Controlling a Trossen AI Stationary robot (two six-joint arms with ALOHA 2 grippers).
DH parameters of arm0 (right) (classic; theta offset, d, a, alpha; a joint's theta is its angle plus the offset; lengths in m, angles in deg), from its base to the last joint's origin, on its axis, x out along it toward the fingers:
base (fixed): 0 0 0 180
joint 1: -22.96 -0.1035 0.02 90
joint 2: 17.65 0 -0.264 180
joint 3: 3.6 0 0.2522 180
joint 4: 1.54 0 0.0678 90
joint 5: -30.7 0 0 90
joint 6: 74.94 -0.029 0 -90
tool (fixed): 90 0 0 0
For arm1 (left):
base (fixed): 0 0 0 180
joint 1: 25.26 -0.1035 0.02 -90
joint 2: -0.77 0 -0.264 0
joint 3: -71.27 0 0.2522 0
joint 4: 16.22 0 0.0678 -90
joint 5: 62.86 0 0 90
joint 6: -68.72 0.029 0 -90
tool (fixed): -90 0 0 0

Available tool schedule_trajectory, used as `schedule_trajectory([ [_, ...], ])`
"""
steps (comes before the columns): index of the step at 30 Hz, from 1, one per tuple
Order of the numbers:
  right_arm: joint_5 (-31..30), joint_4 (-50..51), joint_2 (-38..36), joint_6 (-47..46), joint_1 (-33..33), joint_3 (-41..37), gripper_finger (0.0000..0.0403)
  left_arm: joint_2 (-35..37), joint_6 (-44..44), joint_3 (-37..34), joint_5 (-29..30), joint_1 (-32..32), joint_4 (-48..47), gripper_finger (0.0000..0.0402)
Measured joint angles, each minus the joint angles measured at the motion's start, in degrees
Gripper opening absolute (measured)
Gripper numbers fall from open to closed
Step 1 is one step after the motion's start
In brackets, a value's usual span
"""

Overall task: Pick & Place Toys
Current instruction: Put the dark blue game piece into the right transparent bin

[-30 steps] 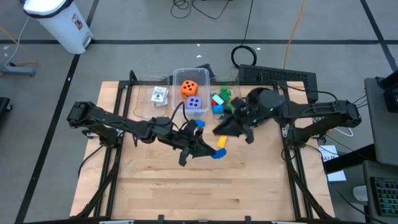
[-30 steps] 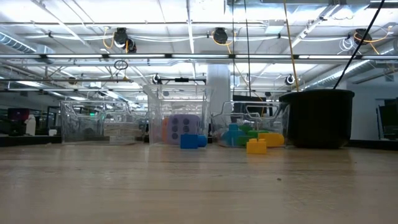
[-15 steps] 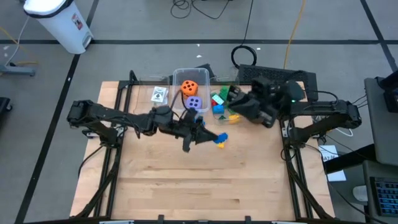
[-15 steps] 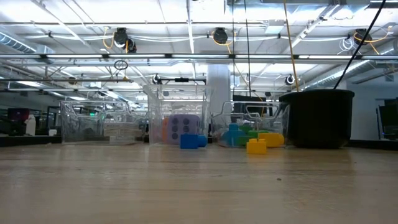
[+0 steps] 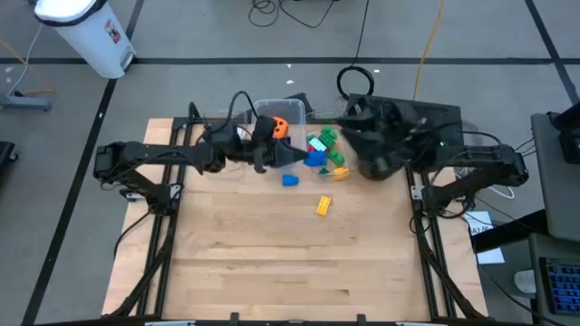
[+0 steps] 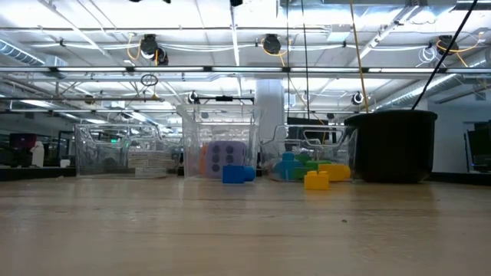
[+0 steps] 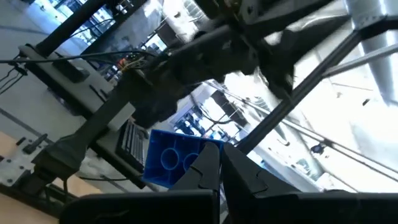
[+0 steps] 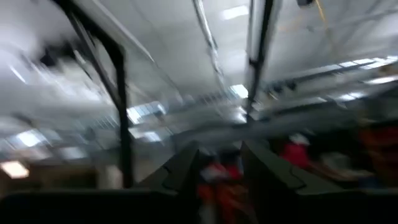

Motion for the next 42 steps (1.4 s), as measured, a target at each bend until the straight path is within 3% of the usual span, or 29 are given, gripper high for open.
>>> schedule_trajectory([
  [4,-10.84,29.47,0.82,19.42,-1.11,10.73,0.0166,-0.09,-3.99,0.0,-2.81,-2.64,1.24,0.0002],
  [7,-19.98,40.88,2.4,30.09,-2.59,15.29,0.0203,-0.07,-5.94,0.0,-2.98,-4.02,1.48,0.0003],
  [10,-24.08,44.05,3.38,35.24,-3.87,16.36,0.0235,-0.11,-8.11,-0.01,-3.28,-5.41,2.82,0.0002],
  [15,-24.88,48.19,4.66,40.42,-5.83,16.52,0.0278,-0.07,-12.0,0.0,-2.5,-8.45,3.44,0.0002],
  [22,-34.84,54.07,6.95,52.37,-6.2,16.51,0.0306,-0.1,-15.15,0.0,-1.09,-11.6,5.01,0.0003],
  [28,-34.0,55.42,8.39,50.79,-0.41,16.45,0.03,-0.09,-15.23,0.0,0.5,-11.84,5.86,0.0003],
  [33,-28.36,55.43,8.39,48.43,2.94,16.43,0.0294,-0.1,-15.11,0.0,1.22,-11.01,5.96,0.0003],
  [42,-25.89,58.26,8.39,47.78,4.52,16.43,0.0272,-0.11,-14.91,0.0,2.38,-10.0,5.91,0.0003],
])
